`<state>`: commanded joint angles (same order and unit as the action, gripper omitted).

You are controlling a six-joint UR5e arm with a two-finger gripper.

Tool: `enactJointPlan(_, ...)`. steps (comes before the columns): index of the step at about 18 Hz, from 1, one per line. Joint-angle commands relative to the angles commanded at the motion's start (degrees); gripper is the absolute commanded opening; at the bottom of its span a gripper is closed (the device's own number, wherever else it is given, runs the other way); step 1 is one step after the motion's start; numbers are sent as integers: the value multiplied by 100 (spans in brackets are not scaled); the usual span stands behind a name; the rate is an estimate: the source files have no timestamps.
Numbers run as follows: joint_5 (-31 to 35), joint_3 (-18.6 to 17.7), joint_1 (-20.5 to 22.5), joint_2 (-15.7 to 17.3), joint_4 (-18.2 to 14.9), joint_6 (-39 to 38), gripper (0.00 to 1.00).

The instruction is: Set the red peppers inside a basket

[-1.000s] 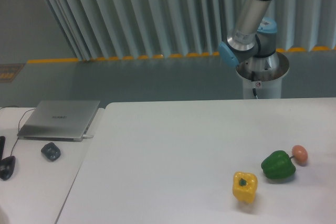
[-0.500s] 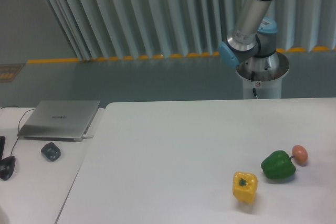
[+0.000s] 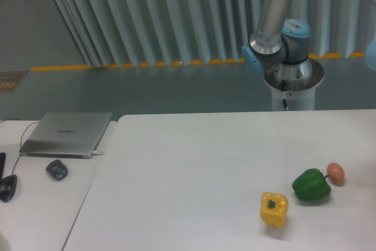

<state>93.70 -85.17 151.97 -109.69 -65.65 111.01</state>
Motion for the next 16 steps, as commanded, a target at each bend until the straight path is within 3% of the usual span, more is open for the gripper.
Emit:
enactJointPlan(3,8,-9,-308,18,-97,-553,100)
enactJointPlan(6,-140,-44,-510,97,-438,-695,100)
enactJointPlan(9,-886,-289,-668,245,-563,-967,100)
enactJointPlan(16,-923,-334,-827,308,-976,-994,100)
